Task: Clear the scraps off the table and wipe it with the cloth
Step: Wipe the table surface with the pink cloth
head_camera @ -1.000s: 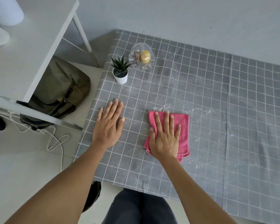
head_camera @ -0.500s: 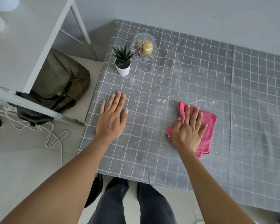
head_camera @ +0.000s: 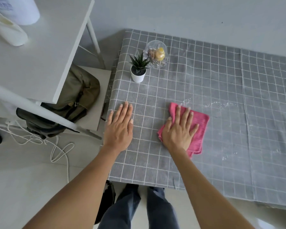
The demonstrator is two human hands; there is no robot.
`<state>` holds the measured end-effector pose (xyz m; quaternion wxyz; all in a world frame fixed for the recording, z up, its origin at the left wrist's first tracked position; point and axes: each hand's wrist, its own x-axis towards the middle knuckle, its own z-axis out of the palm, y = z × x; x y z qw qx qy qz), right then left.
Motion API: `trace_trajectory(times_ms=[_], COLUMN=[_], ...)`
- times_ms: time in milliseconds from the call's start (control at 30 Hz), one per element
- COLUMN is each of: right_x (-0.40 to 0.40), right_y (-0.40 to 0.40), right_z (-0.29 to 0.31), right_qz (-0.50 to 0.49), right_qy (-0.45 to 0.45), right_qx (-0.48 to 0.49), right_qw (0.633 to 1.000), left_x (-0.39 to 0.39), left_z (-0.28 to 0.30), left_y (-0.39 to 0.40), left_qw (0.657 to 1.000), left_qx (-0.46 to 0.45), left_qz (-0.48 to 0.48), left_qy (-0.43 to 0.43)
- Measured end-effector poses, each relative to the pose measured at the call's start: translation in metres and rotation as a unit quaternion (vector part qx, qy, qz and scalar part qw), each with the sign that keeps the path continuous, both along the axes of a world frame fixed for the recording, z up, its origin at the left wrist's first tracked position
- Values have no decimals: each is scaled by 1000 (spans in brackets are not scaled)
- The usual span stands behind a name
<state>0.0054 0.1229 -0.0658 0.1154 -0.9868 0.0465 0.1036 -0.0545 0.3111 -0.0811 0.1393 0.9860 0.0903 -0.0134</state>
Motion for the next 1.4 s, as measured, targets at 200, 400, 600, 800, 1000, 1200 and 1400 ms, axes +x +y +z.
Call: trace_trajectory(times_ms=[200, 400, 600, 800, 1000, 1200, 1400], right_x=[-26, -1, 10, -6, -36, -20, -1], right_y=[46, -26, -67, -8, 50, -6, -70], right_z=[-1, -4, -3, 0, -1, -3, -2], right_qz=[190, 137, -10, -25, 181, 178, 17], right_qy=[-10, -19, 2, 3, -3, -26, -4], right_qx=[24, 8, -25, -29, 16, 19, -21], right_qw=[982, 990, 1000, 999, 983, 983, 1000], left_x=[-1, -1, -1, -1, -2, -1, -1], left_z=[-1, 0, -1, -1, 0, -2, -3], left_y=[1, 2, 3, 1, 1, 3, 3], left_qw=[1000, 1000, 1000, 1000, 1000, 1000, 1000], left_qx=[5, 0, 10, 13, 13, 7, 11], left_qz=[-7, -8, 0, 0, -8, -9, -4], left_qy=[-12, -6, -7, -15, -23, -17, -18])
